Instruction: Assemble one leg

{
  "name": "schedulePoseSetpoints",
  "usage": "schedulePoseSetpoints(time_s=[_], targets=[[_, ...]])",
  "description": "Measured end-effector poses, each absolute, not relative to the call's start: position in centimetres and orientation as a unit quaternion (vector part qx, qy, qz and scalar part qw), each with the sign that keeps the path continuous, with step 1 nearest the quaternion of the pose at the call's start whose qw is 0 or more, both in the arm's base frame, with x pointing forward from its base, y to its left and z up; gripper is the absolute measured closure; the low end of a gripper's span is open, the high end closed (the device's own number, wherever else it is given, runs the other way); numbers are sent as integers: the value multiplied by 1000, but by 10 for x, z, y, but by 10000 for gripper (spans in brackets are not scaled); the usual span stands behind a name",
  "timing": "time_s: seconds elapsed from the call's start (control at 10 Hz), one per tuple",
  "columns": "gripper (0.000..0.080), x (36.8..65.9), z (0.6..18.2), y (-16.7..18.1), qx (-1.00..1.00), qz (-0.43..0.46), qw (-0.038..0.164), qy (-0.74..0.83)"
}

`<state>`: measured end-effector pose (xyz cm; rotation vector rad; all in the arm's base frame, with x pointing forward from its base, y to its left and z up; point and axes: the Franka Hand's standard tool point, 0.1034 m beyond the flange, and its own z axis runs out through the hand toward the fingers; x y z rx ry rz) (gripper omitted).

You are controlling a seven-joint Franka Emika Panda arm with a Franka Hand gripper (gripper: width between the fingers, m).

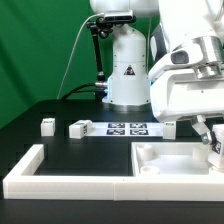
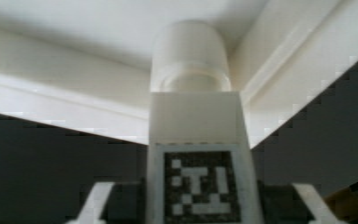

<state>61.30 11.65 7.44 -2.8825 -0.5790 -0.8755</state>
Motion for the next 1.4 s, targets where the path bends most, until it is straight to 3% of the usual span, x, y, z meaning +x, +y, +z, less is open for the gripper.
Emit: schedulePoseSetpoints(time_s=[0.1,0.2,0.3,0.4,0.9,1.3,1.4], targets=[[495,613,74,116,-939,-285,37,-189],[323,613,74,116,-939,-285,37,-189],[323,613,74,116,-939,-285,37,-189],[184,613,74,116,-939,-285,37,-189],[150,613,76,117,-939,-285,37,-189],[150,622,100,123,-942,-269,38,-197],[150,619,96,126,-948,-249,43,-195]])
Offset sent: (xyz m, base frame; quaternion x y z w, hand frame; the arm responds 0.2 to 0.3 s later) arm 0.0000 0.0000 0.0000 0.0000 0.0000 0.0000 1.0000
